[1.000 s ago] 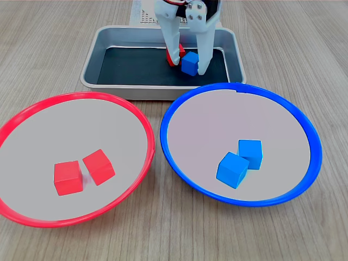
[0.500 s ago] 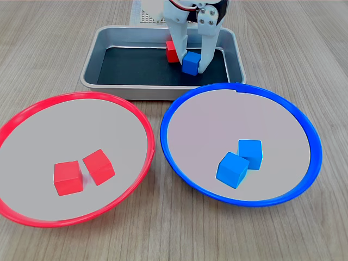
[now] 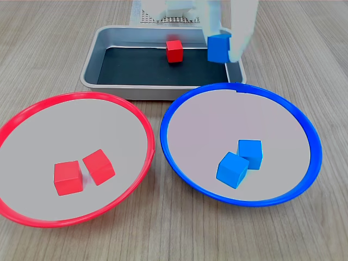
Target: Resolve any anomalies and move all blocks to matching dishes
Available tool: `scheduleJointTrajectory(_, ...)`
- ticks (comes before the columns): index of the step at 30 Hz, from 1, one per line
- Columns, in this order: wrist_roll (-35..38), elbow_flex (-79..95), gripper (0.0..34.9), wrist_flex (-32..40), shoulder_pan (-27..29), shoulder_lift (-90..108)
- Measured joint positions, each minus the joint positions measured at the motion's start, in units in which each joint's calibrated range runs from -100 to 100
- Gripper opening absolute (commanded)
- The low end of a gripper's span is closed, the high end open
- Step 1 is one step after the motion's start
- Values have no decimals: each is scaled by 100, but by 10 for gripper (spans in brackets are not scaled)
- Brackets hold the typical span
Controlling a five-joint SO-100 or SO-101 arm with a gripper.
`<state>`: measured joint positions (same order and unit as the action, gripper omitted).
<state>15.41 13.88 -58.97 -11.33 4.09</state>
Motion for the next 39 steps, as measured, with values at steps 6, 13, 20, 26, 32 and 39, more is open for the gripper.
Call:
scheduleJointTrajectory(6, -317, -381, 3, 1077, 53, -963)
scheduleJointTrajectory(13, -342, -318, 125, 1966, 239, -1458)
scheduleJointTrajectory(20, -342, 381, 147, 2007, 336, -1083)
scheduleJointTrajectory(26, -337, 1025, 122, 1248, 469, -51)
scheduleJointTrajectory(32, 15, 1842, 104, -1109, 1053, 1202)
scheduleJointTrajectory(39, 464, 3348, 146, -1509, 1549, 2293)
